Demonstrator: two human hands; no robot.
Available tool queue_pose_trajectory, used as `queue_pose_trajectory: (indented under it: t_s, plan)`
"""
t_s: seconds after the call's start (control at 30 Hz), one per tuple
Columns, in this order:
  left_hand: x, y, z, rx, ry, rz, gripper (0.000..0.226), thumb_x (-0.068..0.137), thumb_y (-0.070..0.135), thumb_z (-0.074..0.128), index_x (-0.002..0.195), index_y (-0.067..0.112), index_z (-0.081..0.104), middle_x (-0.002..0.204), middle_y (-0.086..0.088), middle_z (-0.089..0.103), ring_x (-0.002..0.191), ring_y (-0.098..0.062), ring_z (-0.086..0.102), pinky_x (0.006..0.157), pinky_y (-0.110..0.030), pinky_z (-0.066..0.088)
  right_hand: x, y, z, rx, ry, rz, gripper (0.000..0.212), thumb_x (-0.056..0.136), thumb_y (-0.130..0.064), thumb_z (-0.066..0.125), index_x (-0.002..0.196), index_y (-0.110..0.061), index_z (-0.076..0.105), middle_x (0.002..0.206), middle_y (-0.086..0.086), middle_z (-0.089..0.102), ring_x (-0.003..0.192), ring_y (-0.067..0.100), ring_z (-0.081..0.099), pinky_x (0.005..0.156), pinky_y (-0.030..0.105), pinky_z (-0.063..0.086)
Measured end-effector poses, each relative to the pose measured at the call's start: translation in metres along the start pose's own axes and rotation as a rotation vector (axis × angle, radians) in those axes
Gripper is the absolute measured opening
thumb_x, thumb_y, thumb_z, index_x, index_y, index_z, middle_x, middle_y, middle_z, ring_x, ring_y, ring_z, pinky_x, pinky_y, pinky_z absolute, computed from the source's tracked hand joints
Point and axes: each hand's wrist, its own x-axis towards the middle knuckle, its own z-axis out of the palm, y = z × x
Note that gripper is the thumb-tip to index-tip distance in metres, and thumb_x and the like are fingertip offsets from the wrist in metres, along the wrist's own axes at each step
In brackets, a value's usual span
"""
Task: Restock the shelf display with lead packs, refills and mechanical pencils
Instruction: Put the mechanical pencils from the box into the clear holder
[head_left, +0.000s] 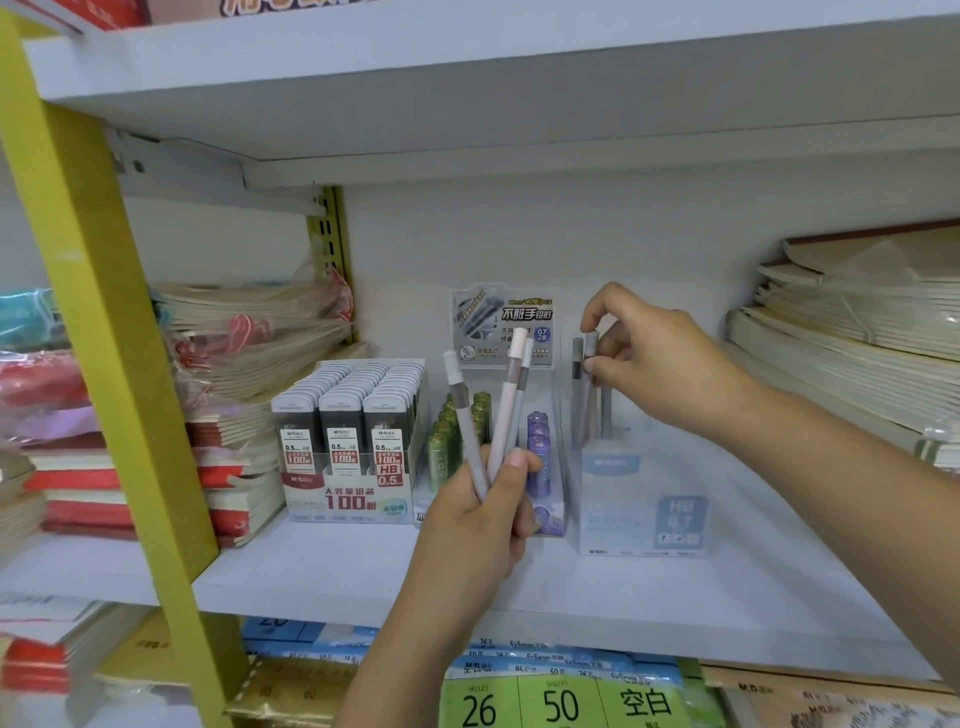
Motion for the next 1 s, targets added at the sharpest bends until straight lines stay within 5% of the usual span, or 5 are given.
queue_pose_trajectory:
  t_s: [0.13,0.33,0.53,0.8,1.0]
  plan:
    - [0.002,-0.001,-0.002,-0.017,-0.043,-0.039,0.029,0.099,0.042,0.051,0.090,0.022,0.069,0.061,-0.002,0.048,0.041,-0.009,0.036,0.038,-0.016,0.029,0.004,0.001,0.000,-0.113,-0.021,0.011,0.016,0.085,-0.014,0.061,0.085,-0.029,0.056,0.070,-0.011,0.064,0.070,0.011,0.062,0.055,0.005,0.037]
    - [-0.002,0.006,-0.006,-0.062,-0.115,-0.068,0.028,0.099,0.044,0.051,0.099,0.025,0.071,0.064,0.001,0.052,0.043,-0.009,0.035,0.040,-0.019,0.027,-0.016,-0.016,-0.001,-0.180,0.082,0.026,0.033,0.093,-0.011,0.051,0.120,-0.024,0.063,0.101,0.000,0.069,0.093,0.020,0.062,0.084,0.027,0.046]
    - [-0.006,0.020,0.000,-0.103,-0.235,-0.044,0.027,0.101,0.043,0.051,0.102,0.028,0.073,0.064,0.001,0.051,0.044,-0.010,0.034,0.042,-0.021,0.026,-0.051,-0.056,-0.007,0.463,-0.029,0.130,0.041,0.092,-0.011,0.053,0.120,-0.040,0.057,0.087,-0.010,0.074,0.085,0.018,0.068,0.079,0.036,0.054]
    - [-0.002,0.023,0.006,-0.079,-0.212,-0.047,0.026,0.101,0.041,0.052,0.101,0.027,0.074,0.062,0.002,0.054,0.043,-0.009,0.035,0.040,-0.020,0.027,-0.056,-0.057,-0.012,0.739,-0.070,0.238,0.026,0.092,-0.012,0.061,0.114,-0.025,0.058,0.086,0.005,0.076,0.076,0.018,0.073,0.065,0.029,0.056]
    - [0.006,0.018,0.009,-0.018,-0.081,-0.022,0.028,0.101,0.041,0.050,0.103,0.023,0.072,0.064,0.003,0.058,0.040,-0.006,0.040,0.039,-0.015,0.035,-0.035,-0.037,-0.040,0.640,0.385,0.171,0.022,0.092,-0.004,0.054,0.093,-0.026,0.048,0.076,0.001,0.074,0.067,0.010,0.070,0.055,0.021,0.051]
